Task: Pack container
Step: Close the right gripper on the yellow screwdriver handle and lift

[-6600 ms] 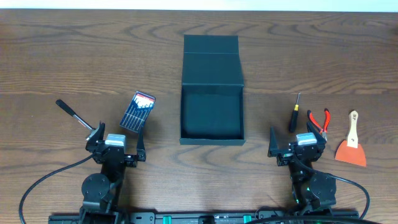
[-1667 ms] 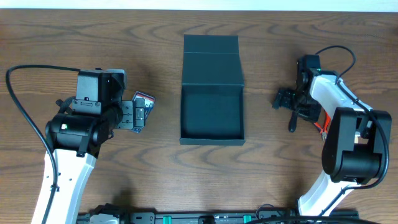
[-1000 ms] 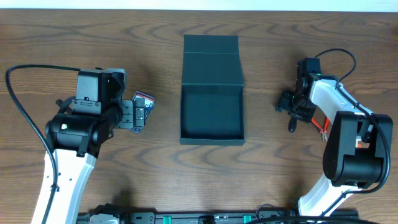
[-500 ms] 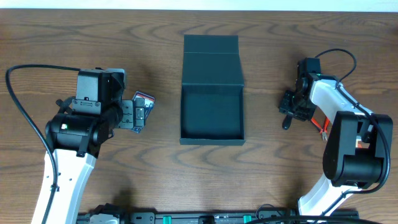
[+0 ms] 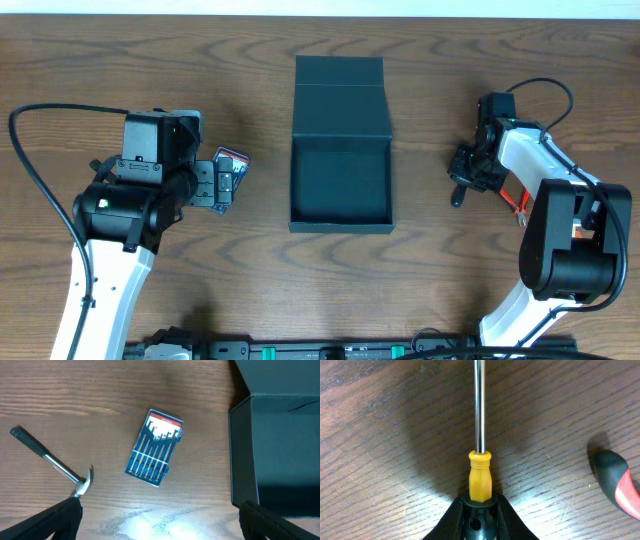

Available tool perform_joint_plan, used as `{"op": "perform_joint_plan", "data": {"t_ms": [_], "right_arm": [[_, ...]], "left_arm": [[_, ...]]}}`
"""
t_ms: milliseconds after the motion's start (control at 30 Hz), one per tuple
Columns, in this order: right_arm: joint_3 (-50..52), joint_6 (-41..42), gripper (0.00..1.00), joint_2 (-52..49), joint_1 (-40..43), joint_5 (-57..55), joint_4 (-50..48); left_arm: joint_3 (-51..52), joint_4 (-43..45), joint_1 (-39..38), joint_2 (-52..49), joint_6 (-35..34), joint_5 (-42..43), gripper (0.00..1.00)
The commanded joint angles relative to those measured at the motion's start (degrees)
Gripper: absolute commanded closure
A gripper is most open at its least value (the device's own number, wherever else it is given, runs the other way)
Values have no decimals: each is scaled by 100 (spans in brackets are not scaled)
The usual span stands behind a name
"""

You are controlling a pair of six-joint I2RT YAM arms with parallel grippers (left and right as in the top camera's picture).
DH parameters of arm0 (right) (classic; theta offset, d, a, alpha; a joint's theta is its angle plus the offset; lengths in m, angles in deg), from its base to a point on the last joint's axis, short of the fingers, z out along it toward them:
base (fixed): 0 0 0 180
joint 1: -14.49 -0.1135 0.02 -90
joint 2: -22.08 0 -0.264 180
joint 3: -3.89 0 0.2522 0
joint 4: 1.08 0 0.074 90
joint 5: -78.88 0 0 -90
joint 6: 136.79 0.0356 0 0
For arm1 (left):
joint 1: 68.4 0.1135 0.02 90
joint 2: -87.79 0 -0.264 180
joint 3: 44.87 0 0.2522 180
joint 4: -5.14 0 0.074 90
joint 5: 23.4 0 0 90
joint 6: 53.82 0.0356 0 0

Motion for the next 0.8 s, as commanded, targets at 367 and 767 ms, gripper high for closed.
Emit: {"op": "perform_joint_plan", "data": {"t_ms": [367, 767], "right_arm": [[271, 4, 99, -315, -9, -98, -208], [-800, -890, 99, 610, -651, -83, 595]], "left_arm": [[-131, -4, 31, -2, -74, -94, 1], [-131, 46, 31, -2, -76, -660, 2]]}}
